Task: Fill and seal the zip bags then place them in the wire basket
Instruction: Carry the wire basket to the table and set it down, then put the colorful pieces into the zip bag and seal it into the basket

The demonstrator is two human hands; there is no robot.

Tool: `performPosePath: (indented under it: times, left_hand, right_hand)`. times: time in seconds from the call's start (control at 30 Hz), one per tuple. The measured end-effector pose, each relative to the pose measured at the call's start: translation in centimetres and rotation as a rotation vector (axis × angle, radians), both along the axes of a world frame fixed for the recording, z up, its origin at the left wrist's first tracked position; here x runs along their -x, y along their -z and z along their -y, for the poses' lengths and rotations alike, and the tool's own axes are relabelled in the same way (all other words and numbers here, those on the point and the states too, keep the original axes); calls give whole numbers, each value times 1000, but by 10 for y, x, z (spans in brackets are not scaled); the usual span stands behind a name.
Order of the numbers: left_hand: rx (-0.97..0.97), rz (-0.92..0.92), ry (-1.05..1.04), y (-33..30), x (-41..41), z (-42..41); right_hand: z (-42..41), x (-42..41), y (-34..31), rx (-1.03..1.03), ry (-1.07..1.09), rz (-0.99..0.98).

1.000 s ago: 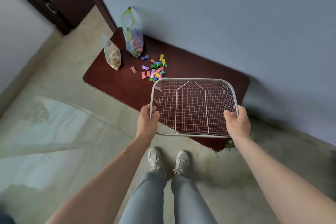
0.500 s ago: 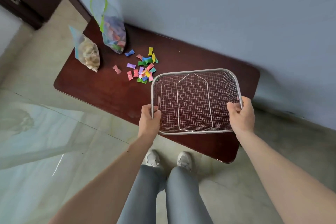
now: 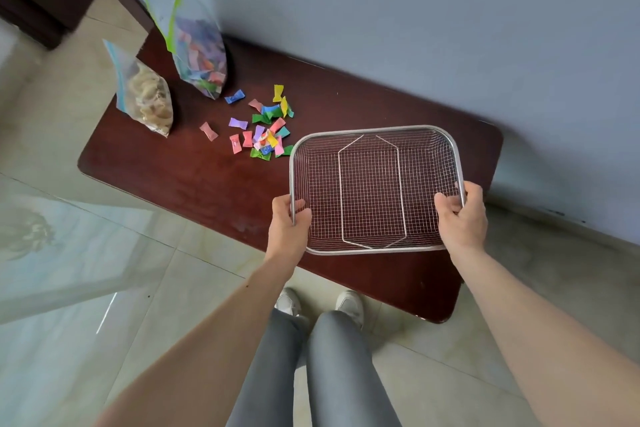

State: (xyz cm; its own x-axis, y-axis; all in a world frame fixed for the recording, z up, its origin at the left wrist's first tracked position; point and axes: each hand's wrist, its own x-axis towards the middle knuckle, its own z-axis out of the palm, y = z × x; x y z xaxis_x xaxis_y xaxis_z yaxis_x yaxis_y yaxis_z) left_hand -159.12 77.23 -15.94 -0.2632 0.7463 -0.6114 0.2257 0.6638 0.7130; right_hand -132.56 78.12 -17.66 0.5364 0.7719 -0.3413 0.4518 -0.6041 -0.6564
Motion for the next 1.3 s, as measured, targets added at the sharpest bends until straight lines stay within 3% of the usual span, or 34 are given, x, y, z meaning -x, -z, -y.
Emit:
performPosePath:
  times: [0.2, 0.47, 0.73, 1.07, 1.3]
  left_hand:
    - [24, -34, -8, -6, -4, -4]
    - [71, -71, -52, -48, -6, -5]
    - [15, -42, -118, -93, 14, -15]
    - [-40, -4, -174, -121, 116, -37]
    - [-105, -10, -84, -139, 197, -70]
  right_hand:
    - [-4, 0, -7, 13, 10, 16]
    - [-11, 12, -53, 42, -11, 197]
    - [-26, 60, -94, -31, -152, 167]
    - [-59, 180, -114, -102, -238, 81]
    - [-71, 269, -120, -167, -188, 3]
